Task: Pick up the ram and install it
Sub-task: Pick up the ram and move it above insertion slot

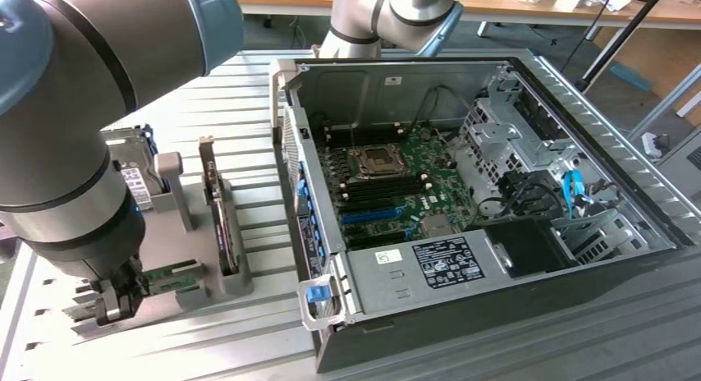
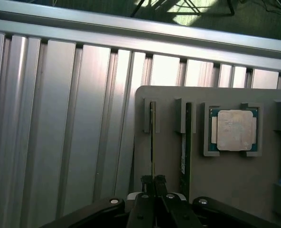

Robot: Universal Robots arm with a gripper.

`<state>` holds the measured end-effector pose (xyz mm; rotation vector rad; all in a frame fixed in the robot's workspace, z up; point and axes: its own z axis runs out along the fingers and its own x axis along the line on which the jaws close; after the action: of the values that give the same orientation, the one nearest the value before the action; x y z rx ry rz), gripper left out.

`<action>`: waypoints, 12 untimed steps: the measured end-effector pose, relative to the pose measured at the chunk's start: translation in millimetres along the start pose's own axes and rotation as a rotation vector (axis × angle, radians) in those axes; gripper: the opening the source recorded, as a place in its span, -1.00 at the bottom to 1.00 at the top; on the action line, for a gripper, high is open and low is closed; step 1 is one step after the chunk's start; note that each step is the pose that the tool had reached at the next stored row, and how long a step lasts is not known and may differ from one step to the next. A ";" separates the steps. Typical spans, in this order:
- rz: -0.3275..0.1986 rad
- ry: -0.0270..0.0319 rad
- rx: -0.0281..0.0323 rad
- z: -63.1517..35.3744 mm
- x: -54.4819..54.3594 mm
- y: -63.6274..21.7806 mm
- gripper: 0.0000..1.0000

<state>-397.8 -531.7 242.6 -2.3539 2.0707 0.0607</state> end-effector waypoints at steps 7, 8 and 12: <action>0.000 0.0006 0.0002 -30.7 -1.0 0.7 -0.76; 0.000 0.0006 0.0002 -35.5 -1.2 0.7 -0.76; 0.000 0.0008 0.0002 -56.7 -1.9 1.2 -0.76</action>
<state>-397.8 -531.7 299.3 -2.3543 2.0709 0.0595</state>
